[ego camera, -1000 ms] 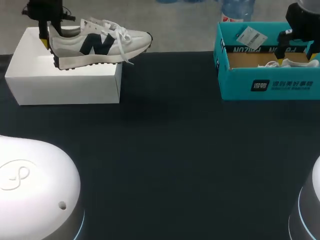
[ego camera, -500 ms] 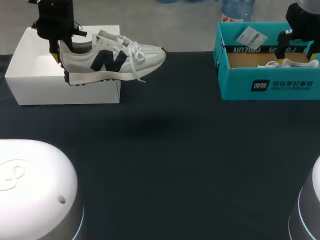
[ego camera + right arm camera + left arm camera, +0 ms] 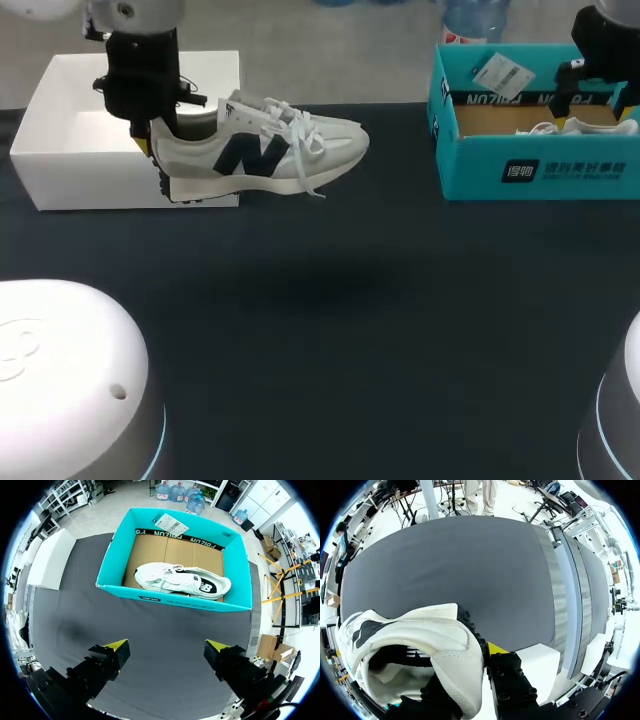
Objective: Take the shoe out of the shoebox, open the shoe tongue, remove and reinsert the insole, then place the shoe into the shoebox
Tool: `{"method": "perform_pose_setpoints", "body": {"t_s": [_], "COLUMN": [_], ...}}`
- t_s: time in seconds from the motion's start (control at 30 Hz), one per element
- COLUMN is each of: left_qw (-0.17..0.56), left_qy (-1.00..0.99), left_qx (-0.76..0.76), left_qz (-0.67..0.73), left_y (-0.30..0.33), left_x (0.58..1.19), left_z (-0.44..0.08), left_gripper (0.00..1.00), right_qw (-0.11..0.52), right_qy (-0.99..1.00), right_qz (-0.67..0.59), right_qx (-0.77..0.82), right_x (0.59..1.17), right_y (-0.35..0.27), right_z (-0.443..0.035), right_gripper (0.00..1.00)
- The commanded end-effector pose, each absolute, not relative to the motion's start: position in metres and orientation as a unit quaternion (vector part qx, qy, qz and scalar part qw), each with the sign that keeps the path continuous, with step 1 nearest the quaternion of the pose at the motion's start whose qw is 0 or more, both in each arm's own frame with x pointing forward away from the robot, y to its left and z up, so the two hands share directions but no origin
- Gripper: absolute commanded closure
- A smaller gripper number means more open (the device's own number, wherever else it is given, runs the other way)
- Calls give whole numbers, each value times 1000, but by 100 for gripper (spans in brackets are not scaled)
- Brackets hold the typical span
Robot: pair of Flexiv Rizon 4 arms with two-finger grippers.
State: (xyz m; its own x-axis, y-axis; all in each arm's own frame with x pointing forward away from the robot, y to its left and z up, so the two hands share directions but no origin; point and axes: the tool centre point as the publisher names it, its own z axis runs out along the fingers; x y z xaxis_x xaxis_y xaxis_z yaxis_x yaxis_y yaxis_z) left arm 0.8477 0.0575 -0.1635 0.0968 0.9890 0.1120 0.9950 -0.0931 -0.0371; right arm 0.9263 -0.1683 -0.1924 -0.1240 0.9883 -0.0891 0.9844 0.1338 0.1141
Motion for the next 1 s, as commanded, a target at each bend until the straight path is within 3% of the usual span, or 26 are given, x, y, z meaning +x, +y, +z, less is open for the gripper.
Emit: {"method": "perform_pose_setpoints", "body": {"t_s": [0.03,0.67,1.0], "left_qw": [-1,-1,14], "left_qy": [-662,-662,-680], "left_qx": [-746,-746,-729], "left_qz": [-76,-76,-79], "left_y": [55,55,26], "left_x": [837,837,787], "left_z": [-161,-161,-169], "left_gripper": [100,100,100], "right_qw": [72,72,72], "right_qy": [749,749,749], "right_qz": [15,15,15], "right_qx": [658,658,658], "right_x": [925,925,925], "right_y": [-168,-168,-168], "right_z": [-193,-193,-193], "right_gripper": [0,0,0]}}
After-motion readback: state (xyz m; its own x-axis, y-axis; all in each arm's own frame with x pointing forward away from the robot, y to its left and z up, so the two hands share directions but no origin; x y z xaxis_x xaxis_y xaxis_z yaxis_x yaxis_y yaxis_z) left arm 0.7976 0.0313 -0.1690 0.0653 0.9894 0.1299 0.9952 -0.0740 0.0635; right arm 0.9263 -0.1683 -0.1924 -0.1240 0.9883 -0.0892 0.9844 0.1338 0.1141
